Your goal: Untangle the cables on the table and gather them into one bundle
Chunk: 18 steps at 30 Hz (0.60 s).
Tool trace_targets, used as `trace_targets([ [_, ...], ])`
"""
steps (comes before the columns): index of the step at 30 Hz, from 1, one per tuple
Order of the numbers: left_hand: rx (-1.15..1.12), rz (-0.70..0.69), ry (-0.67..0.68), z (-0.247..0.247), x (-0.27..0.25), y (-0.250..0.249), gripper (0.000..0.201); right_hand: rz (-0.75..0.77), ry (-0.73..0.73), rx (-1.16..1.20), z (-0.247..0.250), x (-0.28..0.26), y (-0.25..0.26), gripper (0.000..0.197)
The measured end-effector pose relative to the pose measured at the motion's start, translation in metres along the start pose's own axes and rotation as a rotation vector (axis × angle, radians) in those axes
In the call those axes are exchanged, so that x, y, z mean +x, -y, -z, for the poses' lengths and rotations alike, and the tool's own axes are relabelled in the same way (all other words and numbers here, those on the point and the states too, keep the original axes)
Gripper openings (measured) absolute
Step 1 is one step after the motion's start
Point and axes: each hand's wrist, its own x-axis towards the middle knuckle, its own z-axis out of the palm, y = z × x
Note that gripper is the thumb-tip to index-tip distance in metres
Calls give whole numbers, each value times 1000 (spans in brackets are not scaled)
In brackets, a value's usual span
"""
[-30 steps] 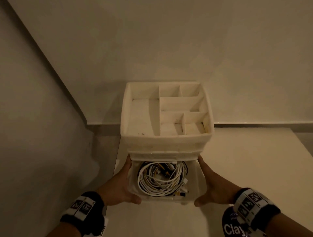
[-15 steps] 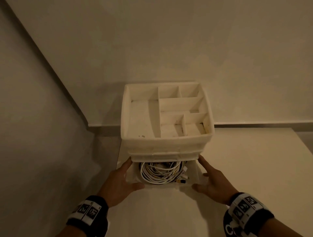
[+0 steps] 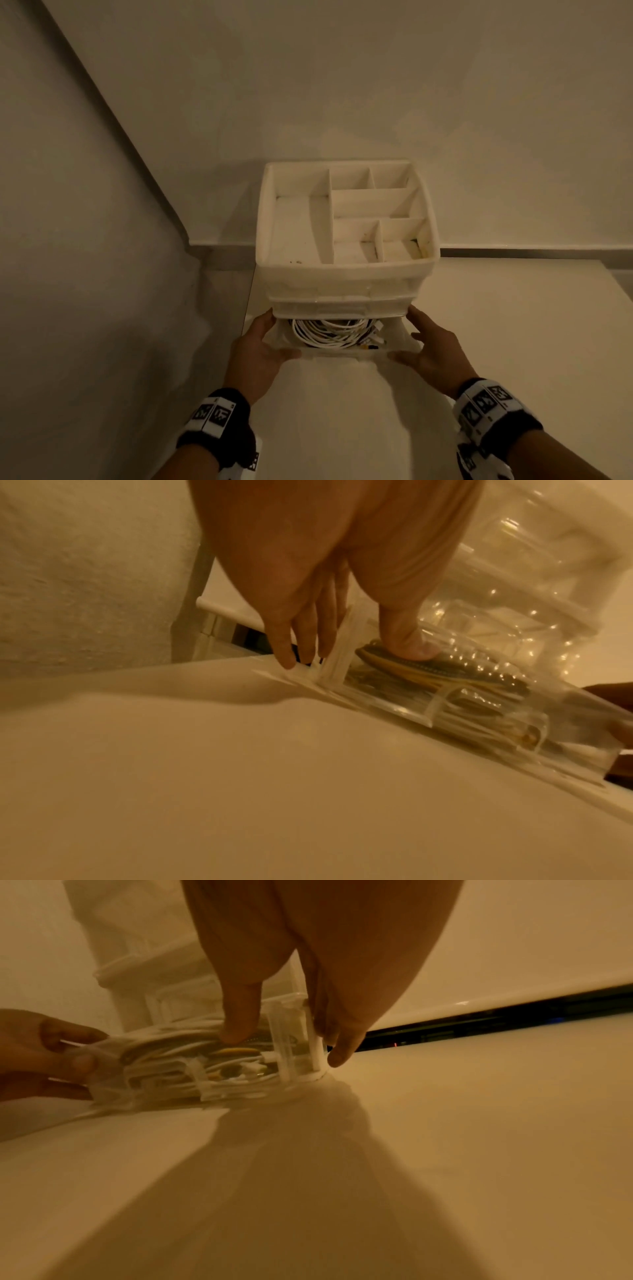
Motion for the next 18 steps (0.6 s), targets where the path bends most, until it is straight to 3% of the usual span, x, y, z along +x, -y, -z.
trace_targets([
  [7, -2, 3, -174, -15, 3, -20, 48, -65, -201, 146, -18, 5, 4, 71],
  [18, 92, -12, -260, -19, 11, -34, 39, -189, -390, 232, -35, 12, 16, 48],
])
